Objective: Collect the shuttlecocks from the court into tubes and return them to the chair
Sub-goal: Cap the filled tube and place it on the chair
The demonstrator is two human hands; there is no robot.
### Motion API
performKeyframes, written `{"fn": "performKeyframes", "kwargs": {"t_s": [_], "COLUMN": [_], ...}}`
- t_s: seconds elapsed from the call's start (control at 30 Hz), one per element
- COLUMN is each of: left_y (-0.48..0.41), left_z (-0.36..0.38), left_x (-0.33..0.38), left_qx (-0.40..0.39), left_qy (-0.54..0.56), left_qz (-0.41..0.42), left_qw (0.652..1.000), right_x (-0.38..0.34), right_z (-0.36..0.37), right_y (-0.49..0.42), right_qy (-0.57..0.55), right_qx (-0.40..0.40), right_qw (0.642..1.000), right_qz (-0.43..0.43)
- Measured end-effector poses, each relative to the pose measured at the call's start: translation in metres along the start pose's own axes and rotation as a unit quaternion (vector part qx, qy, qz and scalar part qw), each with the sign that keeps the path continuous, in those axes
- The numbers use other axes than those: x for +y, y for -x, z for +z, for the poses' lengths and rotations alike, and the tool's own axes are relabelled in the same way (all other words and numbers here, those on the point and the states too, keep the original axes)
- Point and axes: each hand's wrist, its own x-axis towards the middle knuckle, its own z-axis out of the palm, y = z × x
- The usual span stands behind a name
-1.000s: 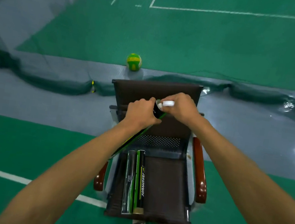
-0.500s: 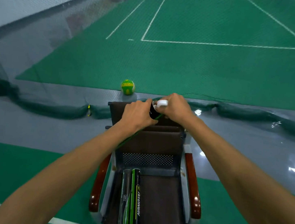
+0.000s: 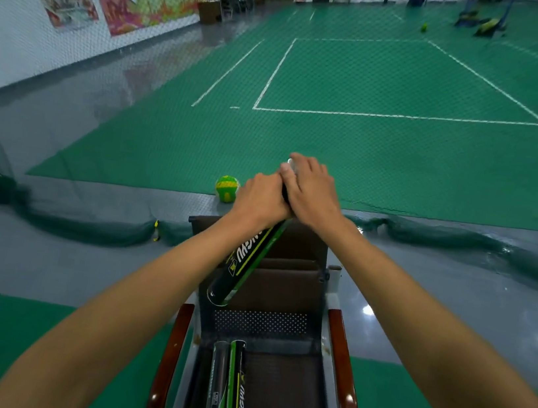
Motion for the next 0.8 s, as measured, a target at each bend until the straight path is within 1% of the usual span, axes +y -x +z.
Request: {"fn": "performKeyframes", "kwargs": {"t_s": [0.07,0.13,0.2,0.4,0.57,0.63,0.67,0.7,0.8], "left_y": [-0.003,-0.005,-0.006,-0.012,-0.015,-0.015,-0.014,-0.014,-0.014], "left_z": [-0.002,-0.003,-0.004,-0.005,0.002,0.005,0.008,0.01,0.017], "left_x": [0.001,0.001,0.003,0.012,0.016,0.017,0.017,0.017,0.018], "left_qx": [0.016,0.015,0.014,0.038,0.052,0.048,0.046,0.046,0.052], "left_qy": [0.022,0.03,0.037,0.044,0.042,0.033,0.031,0.027,0.037], "left_qz": [-0.005,-0.012,-0.017,-0.016,-0.005,-0.01,-0.01,-0.01,-0.009], "left_qw": [1.0,0.999,0.999,0.998,0.998,0.998,0.998,0.999,0.998], "right_x": [0.009,0.016,0.02,0.015,0.011,0.014,0.016,0.018,0.021], "right_z": [-0.006,-0.011,-0.015,-0.021,-0.028,-0.025,-0.023,-0.023,-0.028], "right_y": [-0.002,-0.003,-0.005,-0.011,-0.006,-0.003,0.0,0.002,0.0], "right_qy": [-0.035,-0.08,-0.095,-0.082,-0.098,-0.13,-0.174,-0.238,-0.42], "right_qx": [-0.021,-0.052,-0.074,-0.052,-0.046,-0.051,-0.057,-0.06,-0.044], "right_qw": [0.999,0.995,0.991,0.994,0.994,0.99,0.983,0.968,0.896], "right_qz": [-0.014,-0.039,-0.052,-0.054,-0.023,0.003,0.025,0.055,0.137]}}
